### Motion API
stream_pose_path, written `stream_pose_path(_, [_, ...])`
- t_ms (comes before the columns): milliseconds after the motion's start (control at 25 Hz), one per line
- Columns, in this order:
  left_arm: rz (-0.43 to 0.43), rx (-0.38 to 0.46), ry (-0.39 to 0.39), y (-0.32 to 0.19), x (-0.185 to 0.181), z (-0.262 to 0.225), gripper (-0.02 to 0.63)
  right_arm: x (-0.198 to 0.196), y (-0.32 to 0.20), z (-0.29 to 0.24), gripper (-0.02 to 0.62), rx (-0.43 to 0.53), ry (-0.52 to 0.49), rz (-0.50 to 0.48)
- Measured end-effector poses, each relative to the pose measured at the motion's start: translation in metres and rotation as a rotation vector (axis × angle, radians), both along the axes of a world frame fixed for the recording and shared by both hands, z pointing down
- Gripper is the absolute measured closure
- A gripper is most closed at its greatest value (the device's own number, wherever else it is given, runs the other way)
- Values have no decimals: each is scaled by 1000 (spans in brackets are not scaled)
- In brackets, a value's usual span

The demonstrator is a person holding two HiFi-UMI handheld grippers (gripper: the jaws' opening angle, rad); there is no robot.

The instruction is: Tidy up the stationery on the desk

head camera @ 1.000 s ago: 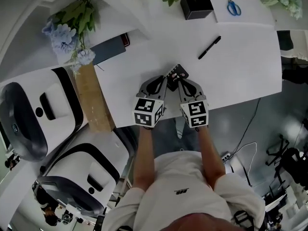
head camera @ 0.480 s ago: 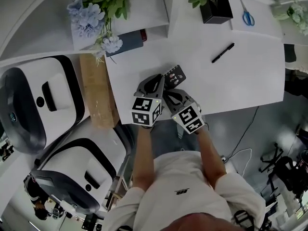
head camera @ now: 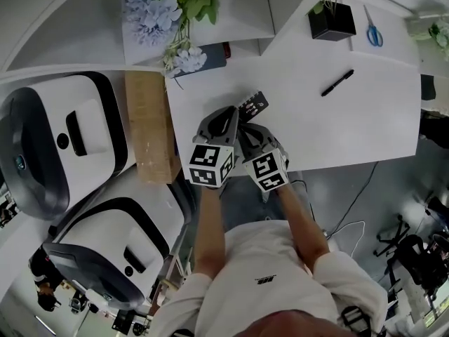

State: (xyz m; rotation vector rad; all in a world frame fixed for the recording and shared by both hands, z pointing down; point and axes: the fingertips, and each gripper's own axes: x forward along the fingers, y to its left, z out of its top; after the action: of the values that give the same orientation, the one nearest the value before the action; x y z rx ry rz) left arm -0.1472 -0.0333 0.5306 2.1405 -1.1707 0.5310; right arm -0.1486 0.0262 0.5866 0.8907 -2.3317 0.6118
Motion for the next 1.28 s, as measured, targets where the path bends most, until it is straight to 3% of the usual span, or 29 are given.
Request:
stream_pose_path(1040, [-26,83,27,-25,-29,-32,606,-11,-86,-50,598,186,-57,120])
stream_pose_path(1280, [-32,64,7,-25,-34,-21,606,-4,-89,-46,598,174,-31,114])
